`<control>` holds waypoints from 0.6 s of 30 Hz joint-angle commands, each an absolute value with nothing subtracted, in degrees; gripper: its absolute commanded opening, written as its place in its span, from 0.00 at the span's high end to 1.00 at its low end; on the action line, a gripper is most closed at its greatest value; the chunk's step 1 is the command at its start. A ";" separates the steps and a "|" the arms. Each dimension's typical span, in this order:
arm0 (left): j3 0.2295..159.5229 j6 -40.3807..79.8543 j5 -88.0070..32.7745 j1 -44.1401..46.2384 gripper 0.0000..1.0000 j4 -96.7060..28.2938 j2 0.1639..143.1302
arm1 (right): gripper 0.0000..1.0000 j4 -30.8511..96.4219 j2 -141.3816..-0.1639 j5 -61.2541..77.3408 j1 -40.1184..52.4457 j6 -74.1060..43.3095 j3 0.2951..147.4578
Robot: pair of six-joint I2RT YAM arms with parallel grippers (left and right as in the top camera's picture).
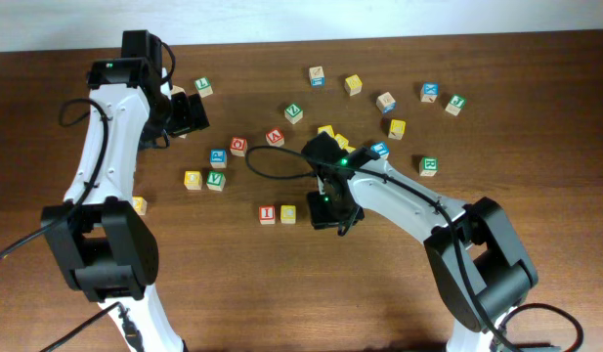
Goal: Spell out ICRA
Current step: 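Grasp the green R block with the right gripper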
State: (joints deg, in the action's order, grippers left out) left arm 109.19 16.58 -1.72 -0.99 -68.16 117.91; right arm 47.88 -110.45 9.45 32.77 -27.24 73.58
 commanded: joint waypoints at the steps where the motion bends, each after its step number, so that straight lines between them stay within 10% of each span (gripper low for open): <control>1: 109.65 17.32 -1.91 -1.19 0.01 -68.23 116.66 | 0.52 46.96 -110.04 6.33 31.29 -33.93 73.30; 18: 109.65 17.32 -1.91 -1.19 0.01 -68.23 116.64 | 0.64 42.57 -110.06 -2.20 27.88 -44.01 73.25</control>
